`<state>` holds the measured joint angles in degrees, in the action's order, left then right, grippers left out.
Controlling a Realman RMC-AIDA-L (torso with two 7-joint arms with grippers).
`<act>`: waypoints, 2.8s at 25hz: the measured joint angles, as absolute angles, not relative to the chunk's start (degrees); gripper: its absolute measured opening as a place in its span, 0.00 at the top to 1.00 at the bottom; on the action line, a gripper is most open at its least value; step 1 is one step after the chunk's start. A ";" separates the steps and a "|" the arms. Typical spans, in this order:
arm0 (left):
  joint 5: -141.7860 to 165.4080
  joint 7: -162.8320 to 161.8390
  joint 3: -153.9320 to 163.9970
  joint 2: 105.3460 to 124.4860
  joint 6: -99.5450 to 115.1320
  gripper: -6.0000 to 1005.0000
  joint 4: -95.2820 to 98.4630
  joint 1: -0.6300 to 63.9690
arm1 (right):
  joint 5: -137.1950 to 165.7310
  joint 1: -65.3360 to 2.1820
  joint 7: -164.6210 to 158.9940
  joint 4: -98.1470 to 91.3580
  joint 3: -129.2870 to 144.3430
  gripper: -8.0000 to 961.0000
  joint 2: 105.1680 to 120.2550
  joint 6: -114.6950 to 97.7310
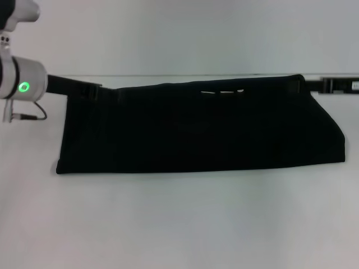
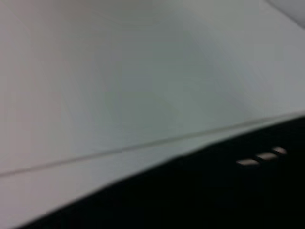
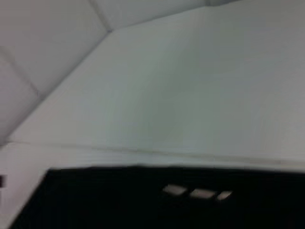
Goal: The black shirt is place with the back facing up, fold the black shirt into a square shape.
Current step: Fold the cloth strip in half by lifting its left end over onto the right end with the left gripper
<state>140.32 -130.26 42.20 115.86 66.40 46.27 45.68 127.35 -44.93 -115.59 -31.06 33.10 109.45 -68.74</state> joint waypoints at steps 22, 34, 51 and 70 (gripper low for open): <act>142.54 -142.07 36.27 114.35 90.46 0.06 42.90 38.64 | 124.73 -42.36 -109.78 -31.12 33.28 0.31 110.15 -83.47; 142.53 -158.50 32.29 113.21 85.44 0.06 37.20 40.14 | 124.83 -44.03 -108.71 -31.06 34.68 0.30 110.60 -82.01; 142.40 -161.79 27.28 112.96 78.38 0.06 32.35 38.78 | 124.87 -44.55 -108.12 -31.08 34.89 0.30 111.96 -79.81; 142.20 -164.91 27.24 113.30 75.59 0.06 32.25 37.90 | 124.54 -44.76 -108.10 -31.12 34.89 0.31 112.06 -79.71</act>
<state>142.20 -164.91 27.24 113.30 75.59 32.25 37.90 124.54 -44.76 -108.11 -31.12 34.89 112.06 -79.71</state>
